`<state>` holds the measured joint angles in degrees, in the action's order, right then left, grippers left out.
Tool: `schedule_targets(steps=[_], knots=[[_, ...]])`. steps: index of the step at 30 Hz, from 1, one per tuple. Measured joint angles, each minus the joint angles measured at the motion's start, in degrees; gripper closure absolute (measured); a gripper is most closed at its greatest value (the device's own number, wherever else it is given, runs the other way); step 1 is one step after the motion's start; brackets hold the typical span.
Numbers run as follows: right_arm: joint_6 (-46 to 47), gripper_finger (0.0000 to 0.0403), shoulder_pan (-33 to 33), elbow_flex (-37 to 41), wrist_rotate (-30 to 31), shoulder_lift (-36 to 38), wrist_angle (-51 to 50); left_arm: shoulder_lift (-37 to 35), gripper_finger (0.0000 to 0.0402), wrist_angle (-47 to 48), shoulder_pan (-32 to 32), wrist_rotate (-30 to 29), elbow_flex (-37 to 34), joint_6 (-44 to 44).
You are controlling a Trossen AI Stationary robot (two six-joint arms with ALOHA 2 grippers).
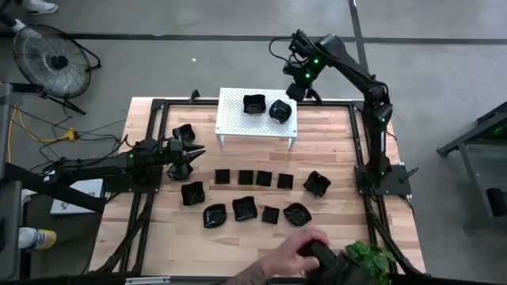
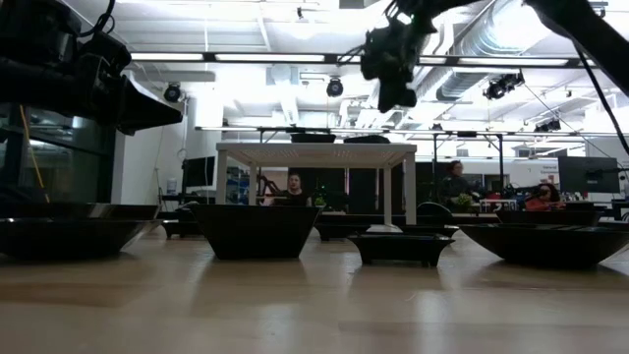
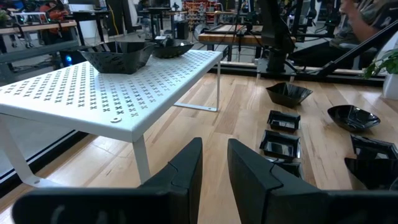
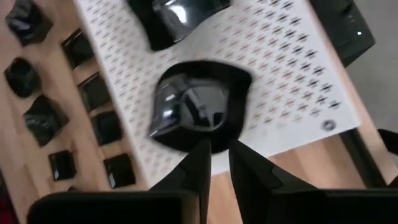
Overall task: Pick & Place Mini shaped plates
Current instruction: Stack the distorted square plate on top of the other distorted square plate on the shelf
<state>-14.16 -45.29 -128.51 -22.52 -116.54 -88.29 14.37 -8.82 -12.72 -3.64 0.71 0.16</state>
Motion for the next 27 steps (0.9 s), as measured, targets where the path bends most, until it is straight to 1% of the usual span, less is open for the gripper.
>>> schedule_targets(steps=[3, 8, 13, 18, 25, 27], knots=[[-0.25, 0.0351, 1.34, -0.01, -0.15, 1.06, -1.85, 0.00, 0.0328, 0.00, 0.01, 0.00, 0.00, 0.00], [0.14, 0.0351, 3.44, -0.01, -1.44, 3.63, -1.72, 0.01, 0.0328, 0.00, 0.01, 0.00, 0.00, 0.00], [-1.58, 0.0352, 6.33, -0.02, -1.07, 6.01, -1.73, 0.01, 0.0328, 0.00, 0.01, 0.00, 0.00, 0.00], [-4.04, 0.0356, 10.39, -0.02, -1.22, 8.14, -1.75, 0.02, 0.0328, 0.00, 0.00, 0.00, 0.00, 0.00], [-5.11, 0.0355, 17.29, 0.03, -1.12, 10.05, -1.73, 0.01, 0.0328, 0.00, 0.01, 0.00, 0.00, 0.00], [-5.59, 0.0356, 19.61, 1.81, -1.07, 11.25, -1.56, 0.00, 0.0328, 0.00, 0.01, 0.00, 0.00, 0.00]])
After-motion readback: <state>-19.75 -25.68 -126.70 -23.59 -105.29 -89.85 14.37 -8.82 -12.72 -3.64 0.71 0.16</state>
